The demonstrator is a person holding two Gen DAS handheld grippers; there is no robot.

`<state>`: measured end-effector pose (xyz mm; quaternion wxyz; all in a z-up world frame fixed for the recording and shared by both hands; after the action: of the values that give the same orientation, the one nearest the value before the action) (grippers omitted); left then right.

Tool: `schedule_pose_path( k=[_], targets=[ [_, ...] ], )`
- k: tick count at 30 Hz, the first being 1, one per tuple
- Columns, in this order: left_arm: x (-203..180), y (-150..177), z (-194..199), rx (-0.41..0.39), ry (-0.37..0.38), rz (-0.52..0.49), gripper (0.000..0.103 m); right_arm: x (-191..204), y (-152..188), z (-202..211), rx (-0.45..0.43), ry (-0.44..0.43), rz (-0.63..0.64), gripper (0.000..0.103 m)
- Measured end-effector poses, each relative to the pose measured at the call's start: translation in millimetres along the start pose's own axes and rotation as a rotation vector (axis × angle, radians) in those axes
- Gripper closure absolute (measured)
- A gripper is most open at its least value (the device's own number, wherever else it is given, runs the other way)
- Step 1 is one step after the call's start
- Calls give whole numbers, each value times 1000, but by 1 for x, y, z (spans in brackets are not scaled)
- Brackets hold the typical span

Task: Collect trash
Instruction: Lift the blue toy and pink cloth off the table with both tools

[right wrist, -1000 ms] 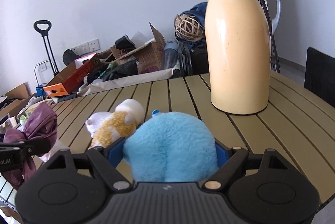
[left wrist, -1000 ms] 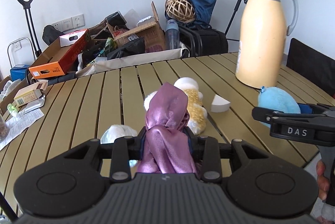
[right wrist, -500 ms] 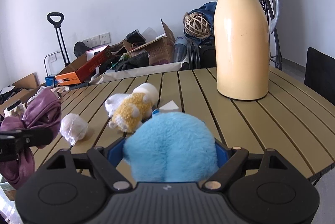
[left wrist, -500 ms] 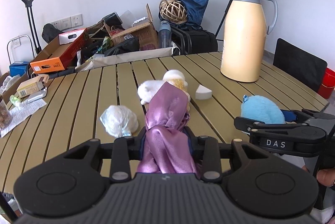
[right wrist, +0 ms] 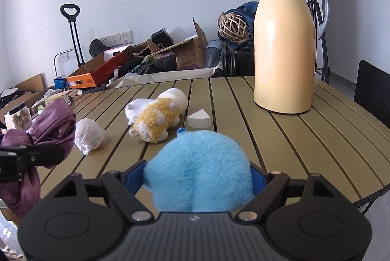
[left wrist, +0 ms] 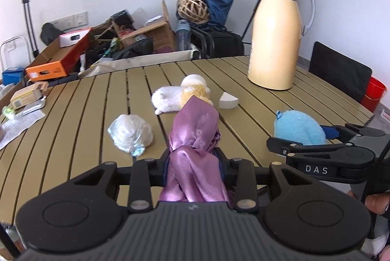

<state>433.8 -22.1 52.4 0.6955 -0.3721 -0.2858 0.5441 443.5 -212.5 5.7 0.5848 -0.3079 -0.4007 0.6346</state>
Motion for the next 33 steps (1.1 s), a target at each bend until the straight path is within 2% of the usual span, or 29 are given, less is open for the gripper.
schedule_pose_path(
  k=[6,11,16,21,28,33],
  targets=[
    [6,-1,-21,31,30,-19,68,-9,5,-9,11,14,-22,20],
    [10,6,-23,71,44,-27,68,-10,11,1,12,30,-40,20],
    [5,11,3,55,74,-41,68,-5,19,29,-9,55,-49,20],
    [-2,26,34,39,121,-67,68,10,37,63,13,92,-4,20],
    [-6,57,61,71,154,-100,68,37,65,108,47,114,41,20],
    [-1,69,68,90,160,-107,68,51,83,116,92,115,46,20]
  ],
)
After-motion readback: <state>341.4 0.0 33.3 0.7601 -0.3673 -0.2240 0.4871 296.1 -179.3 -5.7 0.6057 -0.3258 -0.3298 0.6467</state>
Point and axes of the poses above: each gripper's, at about its wrist camera, not at the fingertips, and z roughly against the way its jaws point, x to its left, y to its underside, the point moved 2 cm from there along -z, roughly the way its jaws point, and after that the axes turned 3 degrees about z, right-handed, at the moved point
